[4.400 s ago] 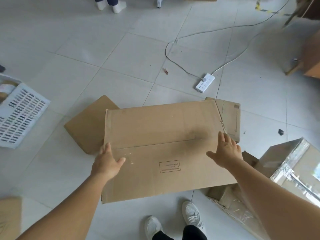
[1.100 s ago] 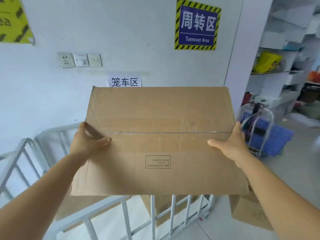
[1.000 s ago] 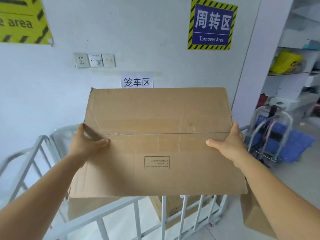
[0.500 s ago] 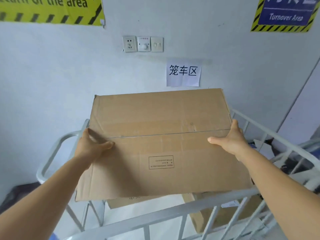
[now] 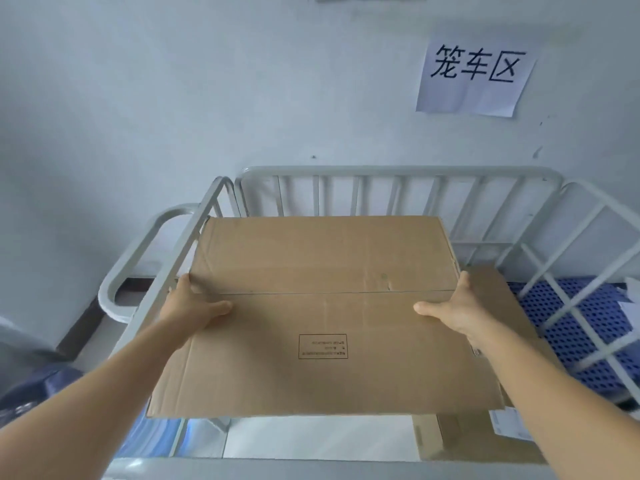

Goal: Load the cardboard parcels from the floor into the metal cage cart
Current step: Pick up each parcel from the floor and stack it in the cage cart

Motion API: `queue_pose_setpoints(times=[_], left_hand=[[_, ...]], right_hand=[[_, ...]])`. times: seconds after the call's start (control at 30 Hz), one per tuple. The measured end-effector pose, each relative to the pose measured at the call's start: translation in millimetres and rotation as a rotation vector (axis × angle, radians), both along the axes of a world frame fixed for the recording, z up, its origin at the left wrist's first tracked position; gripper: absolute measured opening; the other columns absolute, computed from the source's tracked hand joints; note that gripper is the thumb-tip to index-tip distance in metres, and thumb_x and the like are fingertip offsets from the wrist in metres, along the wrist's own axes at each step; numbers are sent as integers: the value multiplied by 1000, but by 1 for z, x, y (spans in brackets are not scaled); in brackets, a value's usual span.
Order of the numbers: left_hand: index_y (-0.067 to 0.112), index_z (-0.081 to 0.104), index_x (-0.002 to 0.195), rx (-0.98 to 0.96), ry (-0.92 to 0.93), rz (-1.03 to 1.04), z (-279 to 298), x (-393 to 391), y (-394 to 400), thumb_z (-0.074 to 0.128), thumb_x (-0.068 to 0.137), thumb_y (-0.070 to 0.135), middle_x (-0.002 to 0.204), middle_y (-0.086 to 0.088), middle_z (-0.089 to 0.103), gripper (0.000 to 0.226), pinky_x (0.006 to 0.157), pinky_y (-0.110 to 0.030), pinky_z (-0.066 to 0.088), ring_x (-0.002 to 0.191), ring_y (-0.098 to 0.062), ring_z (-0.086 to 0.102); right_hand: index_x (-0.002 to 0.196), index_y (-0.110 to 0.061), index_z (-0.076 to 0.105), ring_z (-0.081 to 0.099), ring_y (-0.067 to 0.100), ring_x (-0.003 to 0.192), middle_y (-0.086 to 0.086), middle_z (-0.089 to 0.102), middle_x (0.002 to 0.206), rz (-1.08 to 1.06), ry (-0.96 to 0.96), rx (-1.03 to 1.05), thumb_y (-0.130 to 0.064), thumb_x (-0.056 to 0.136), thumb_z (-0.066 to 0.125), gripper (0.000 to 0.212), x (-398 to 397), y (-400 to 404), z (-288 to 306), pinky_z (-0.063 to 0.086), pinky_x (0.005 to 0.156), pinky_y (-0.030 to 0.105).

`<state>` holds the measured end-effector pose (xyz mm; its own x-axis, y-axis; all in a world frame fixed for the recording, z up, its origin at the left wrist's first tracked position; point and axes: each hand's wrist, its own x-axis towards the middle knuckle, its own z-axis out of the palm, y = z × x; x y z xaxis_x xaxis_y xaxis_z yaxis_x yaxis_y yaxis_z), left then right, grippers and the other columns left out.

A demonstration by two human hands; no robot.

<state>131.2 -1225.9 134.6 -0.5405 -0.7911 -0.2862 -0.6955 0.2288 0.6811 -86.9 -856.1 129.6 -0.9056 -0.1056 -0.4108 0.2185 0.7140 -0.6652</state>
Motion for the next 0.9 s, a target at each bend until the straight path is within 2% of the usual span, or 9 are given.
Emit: queue_pose_setpoints(times=[0.17, 0.23, 0.3, 0.4, 0.6, 0.7, 0.8, 0.9], left_hand=[[14, 32, 141, 51, -125, 36, -45, -6, 4, 85, 70, 25, 115, -3, 50, 89, 77, -35, 44, 96, -23, 50], [16, 34, 139, 85, -163, 55, -65, -5, 3, 88, 65, 28, 121, -6, 53, 93, 81, -38, 49, 100, -25, 54], [18, 41, 131, 112, -206, 70, -86, -3, 0, 90, 55, 34, 118, -8, 57, 92, 84, -40, 51, 98, -25, 57], [19, 46, 121, 136, -273, 74, -114, -4, -4, 85, 46, 40, 111, -8, 60, 87, 79, -38, 51, 93, -24, 60], [14, 29, 144, 189, -388, 22, -165, -17, -18, 82, 72, 31, 131, -12, 50, 91, 80, -31, 41, 104, -26, 50], [12, 27, 145, 234, -403, 14, -195, -22, -24, 80, 75, 23, 133, -10, 48, 89, 83, -29, 39, 114, -28, 49], [12, 26, 146, 271, -412, 5, -228, -25, -28, 81, 74, 19, 129, -8, 48, 91, 82, -29, 41, 103, -22, 46], [16, 27, 144, 308, -417, -2, -260, -28, -33, 84, 65, 28, 130, -8, 48, 98, 79, -32, 46, 105, -22, 50]], right_hand=[[155, -22, -12, 23, 27, 146, 5, 5, 163, 59, -120, 33, -31, 73, 84, 127, -24, -9, -55, 27, 113, 43], [155, -22, -13, 21, 28, 147, 6, 4, 164, 71, -167, 64, -32, 72, 85, 129, -29, -11, -77, 25, 114, 43], [155, -21, -11, 19, 28, 147, 7, 4, 163, 77, -209, 102, -33, 72, 85, 128, -32, -12, -97, 25, 115, 43], [156, -21, -9, 21, 28, 147, 6, 7, 163, 74, -275, 138, -33, 70, 86, 128, -32, -14, -127, 26, 115, 44], [156, -19, -10, 16, 27, 148, 8, 6, 163, 60, -372, 204, -31, 73, 85, 126, -29, -21, -184, 22, 116, 43], [156, -17, -9, 13, 25, 149, 7, 6, 163, 55, -395, 227, -30, 73, 85, 125, -32, -27, -213, 20, 118, 44], [156, -18, -9, 16, 27, 148, 8, 8, 163, 45, -422, 254, -31, 72, 85, 126, -37, -32, -241, 22, 116, 44], [156, -19, -10, 21, 30, 146, 9, 12, 162, 25, -459, 264, -30, 73, 86, 127, -40, -35, -269, 25, 115, 45]])
